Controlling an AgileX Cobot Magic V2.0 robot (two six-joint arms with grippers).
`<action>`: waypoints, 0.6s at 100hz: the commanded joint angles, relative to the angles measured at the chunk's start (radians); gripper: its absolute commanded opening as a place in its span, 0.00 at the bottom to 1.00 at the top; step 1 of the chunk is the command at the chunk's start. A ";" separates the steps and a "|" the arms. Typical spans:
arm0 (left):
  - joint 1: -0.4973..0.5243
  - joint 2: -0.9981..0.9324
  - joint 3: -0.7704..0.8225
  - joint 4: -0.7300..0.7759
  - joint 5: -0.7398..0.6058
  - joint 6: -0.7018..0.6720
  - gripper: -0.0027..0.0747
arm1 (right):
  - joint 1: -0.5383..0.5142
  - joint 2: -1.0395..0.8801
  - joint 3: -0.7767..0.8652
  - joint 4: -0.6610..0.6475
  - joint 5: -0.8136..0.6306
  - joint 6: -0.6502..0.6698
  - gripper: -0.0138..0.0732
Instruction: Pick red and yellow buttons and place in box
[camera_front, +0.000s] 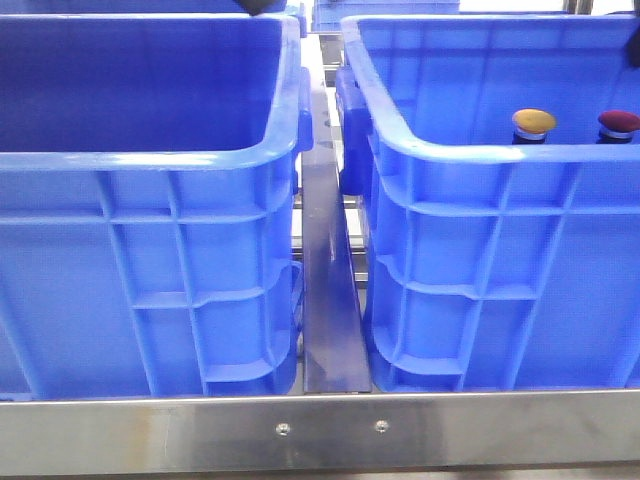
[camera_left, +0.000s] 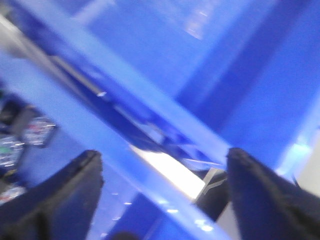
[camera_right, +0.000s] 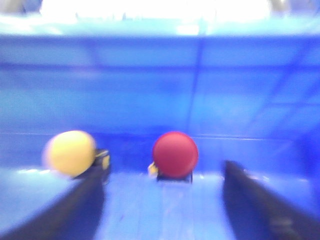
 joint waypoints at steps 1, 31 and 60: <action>0.049 -0.047 -0.031 -0.014 -0.053 -0.014 0.41 | -0.002 -0.100 0.012 0.002 -0.006 -0.014 0.46; 0.220 -0.053 -0.031 0.075 -0.081 -0.097 0.01 | -0.002 -0.278 0.115 0.005 0.060 -0.014 0.04; 0.236 -0.133 0.050 0.373 -0.160 -0.322 0.01 | -0.002 -0.449 0.239 0.005 0.034 -0.014 0.04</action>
